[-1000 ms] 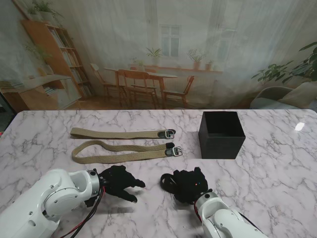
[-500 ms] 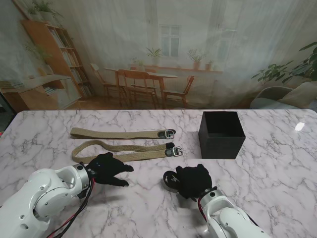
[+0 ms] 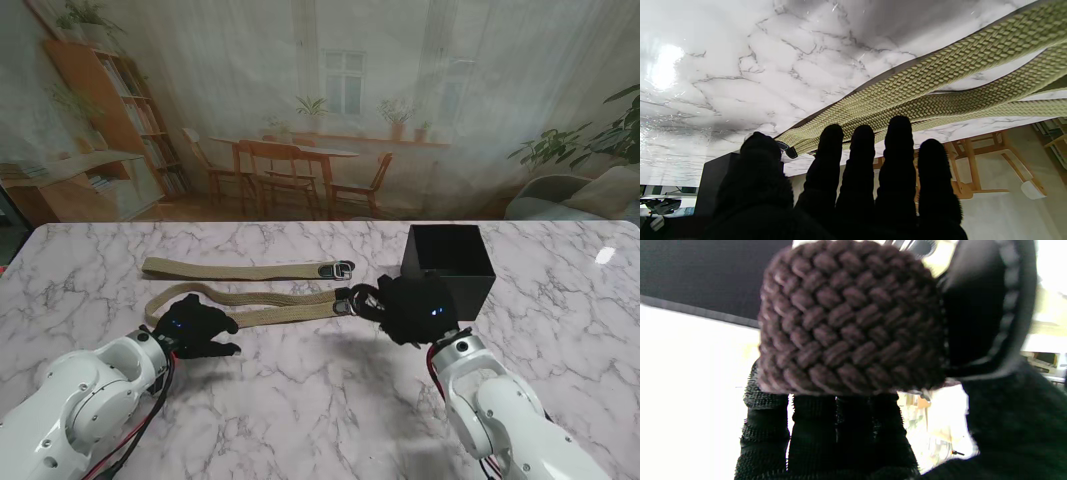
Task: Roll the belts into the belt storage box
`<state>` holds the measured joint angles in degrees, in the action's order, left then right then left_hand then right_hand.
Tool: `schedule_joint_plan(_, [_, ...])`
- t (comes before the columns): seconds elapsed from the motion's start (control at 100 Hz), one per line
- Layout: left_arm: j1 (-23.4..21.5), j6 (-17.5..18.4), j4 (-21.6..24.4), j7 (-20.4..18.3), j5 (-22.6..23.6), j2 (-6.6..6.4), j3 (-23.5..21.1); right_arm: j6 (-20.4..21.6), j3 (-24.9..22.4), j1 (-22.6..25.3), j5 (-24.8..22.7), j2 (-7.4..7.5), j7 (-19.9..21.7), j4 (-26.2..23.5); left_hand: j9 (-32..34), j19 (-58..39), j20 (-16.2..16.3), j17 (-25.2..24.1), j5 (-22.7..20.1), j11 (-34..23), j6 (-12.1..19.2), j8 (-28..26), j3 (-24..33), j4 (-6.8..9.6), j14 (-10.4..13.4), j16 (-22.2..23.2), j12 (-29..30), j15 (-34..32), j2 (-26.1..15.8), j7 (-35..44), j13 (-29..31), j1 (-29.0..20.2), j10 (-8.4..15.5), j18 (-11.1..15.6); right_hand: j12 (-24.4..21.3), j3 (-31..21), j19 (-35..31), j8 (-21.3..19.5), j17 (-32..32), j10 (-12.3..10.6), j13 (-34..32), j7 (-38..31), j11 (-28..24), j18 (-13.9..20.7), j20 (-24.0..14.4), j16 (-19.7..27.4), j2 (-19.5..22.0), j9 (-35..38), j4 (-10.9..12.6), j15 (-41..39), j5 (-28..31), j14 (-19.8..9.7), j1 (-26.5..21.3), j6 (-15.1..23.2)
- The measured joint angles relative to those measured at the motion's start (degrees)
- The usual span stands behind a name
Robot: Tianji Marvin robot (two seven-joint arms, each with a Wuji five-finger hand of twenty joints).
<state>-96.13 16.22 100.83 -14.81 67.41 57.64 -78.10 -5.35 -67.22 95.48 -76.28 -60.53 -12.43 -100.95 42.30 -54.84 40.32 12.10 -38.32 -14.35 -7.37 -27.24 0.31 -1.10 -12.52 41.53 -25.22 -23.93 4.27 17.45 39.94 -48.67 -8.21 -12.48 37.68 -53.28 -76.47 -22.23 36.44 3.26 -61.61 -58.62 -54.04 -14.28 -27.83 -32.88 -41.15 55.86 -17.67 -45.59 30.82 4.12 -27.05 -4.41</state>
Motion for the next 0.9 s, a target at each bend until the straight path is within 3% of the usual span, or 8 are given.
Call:
schedule_joint_plan(0.15, [-0.29,-0.22,-0.08,0.37,0.79,0.01,-0.09,2.16,-3.45,-3.28,-1.58,-0.17,0.37,-0.22,0.01,1.34,-0.65,-0.63,0.07,0.00,0.56,-4.02,0.00,0.00,0.00,-1.02,0.00,0.93,-0.52,2.27,-0.74,0.00,0.01,-0.51,0.00,0.00,0.00,-0.05,0.00,-0.03,0.00,-0.24,0.04,0.00,0.00,0.00,0.00,0.00,0.00,0.07,0.02,0.00,0.00,0.01])
schedule_joint_plan(0.44, [-1.07,-0.41,-0.02,1.03,2.48,0.10,-1.08,6.48,-7.73,-10.27,-7.32,0.79,1.96,1.12,0.01,2.22,-1.32,-1.00,0.07,0.06,0.69,-4.37,0.00,0.00,0.00,-1.90,0.00,1.95,-0.63,2.36,-1.67,0.18,0.02,-0.63,0.00,1.97,0.21,-0.07,0.06,-0.23,-0.11,-0.21,1.73,0.07,0.00,-0.10,-0.59,1.50,-0.53,0.53,3.46,0.08,-1.37,0.03])
schedule_joint_plan(0.64, [-1.49,-0.70,0.01,1.55,2.92,0.11,-1.58,7.87,-7.03,-17.97,-12.96,2.23,2.23,9.28,0.01,2.89,-1.35,-1.36,0.08,0.06,0.70,-4.37,0.00,0.00,0.00,-1.97,0.00,2.08,-0.63,2.36,-1.69,0.18,0.03,-0.70,0.00,2.28,1.06,-0.07,0.20,-0.43,-0.89,1.44,3.29,1.14,0.01,-0.10,-0.62,2.39,-0.53,0.96,5.73,0.08,-1.37,0.04])
schedule_joint_plan(0.9, [-1.48,-0.82,-0.03,1.53,2.82,0.11,-1.57,8.85,-3.42,-24.34,-14.30,4.19,3.71,17.27,0.01,2.90,-1.35,-1.37,0.08,0.07,0.71,-4.37,0.00,0.00,0.00,-2.55,0.00,2.13,-0.63,2.36,-1.70,0.19,0.05,-0.70,0.03,2.34,2.05,0.21,0.26,-0.74,-1.03,2.20,5.32,2.36,0.41,-0.10,-0.63,2.97,-0.55,3.48,6.93,-0.33,-1.39,0.04])
